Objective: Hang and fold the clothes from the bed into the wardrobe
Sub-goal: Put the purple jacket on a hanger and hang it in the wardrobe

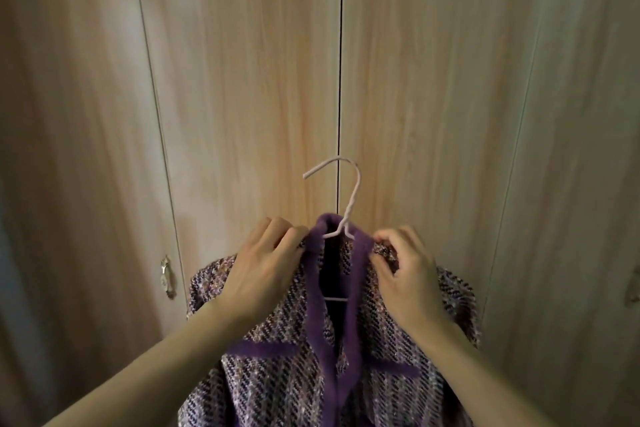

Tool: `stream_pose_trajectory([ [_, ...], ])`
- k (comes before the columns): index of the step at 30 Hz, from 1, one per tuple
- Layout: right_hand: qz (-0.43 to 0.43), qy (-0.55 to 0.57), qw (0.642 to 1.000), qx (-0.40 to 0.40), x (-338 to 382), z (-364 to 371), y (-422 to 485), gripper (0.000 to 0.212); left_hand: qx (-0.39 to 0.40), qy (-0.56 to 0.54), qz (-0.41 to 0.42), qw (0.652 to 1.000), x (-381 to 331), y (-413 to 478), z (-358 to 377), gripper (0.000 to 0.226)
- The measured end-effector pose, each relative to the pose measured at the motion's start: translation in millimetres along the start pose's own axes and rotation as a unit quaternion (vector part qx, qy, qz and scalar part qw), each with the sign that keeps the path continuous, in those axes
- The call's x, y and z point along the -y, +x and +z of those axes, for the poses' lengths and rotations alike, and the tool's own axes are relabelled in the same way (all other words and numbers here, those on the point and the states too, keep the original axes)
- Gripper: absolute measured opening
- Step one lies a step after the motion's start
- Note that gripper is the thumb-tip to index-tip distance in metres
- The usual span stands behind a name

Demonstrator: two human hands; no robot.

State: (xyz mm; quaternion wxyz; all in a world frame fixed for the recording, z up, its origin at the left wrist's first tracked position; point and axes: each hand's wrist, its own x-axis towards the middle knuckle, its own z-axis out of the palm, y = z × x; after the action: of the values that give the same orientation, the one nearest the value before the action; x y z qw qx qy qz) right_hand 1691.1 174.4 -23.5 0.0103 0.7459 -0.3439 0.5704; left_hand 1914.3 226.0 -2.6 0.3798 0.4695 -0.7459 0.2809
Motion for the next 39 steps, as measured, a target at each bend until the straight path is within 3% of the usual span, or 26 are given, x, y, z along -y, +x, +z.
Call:
stream_pose_trajectory([
  [10, 0.004, -0.044, 0.999, -0.005, 23, 60, 15, 0.031, -0.016, -0.028, 0.035, 0.999, 80, -9, 14, 0.020],
  [20, 0.059, -0.094, 0.994, 0.002, 35, 98, -6, 0.020, 0.004, -0.045, 0.098, 0.994, 133, -27, 46, 0.025],
  [23, 0.067, -0.077, 0.994, 0.037, 29, 103, -8, 0.020, 0.016, -0.045, 0.100, 0.994, 142, -37, 58, 0.022],
  [29, 0.068, -0.028, 0.981, 0.182, 9, 111, -1, 0.027, 0.043, -0.067, 0.071, 0.994, 158, -58, 75, 0.025],
  [32, 0.129, 0.027, 0.966, 0.223, -9, 111, 0, 0.041, 0.037, -0.076, 0.069, 0.994, 163, -68, 84, 0.025],
  [34, 0.188, 0.056, 0.957, 0.214, -25, 114, -1, 0.035, 0.035, -0.081, 0.061, 0.994, 166, -77, 91, 0.025],
  [36, 0.223, 0.019, 0.954, 0.199, -44, 119, -5, 0.030, 0.041, -0.089, 0.055, 0.994, 167, -86, 96, 0.025],
  [39, 0.239, -0.081, 0.941, 0.227, -71, 131, -12, 0.043, 0.052, -0.090, 0.064, 0.992, 165, -97, 106, 0.024],
])
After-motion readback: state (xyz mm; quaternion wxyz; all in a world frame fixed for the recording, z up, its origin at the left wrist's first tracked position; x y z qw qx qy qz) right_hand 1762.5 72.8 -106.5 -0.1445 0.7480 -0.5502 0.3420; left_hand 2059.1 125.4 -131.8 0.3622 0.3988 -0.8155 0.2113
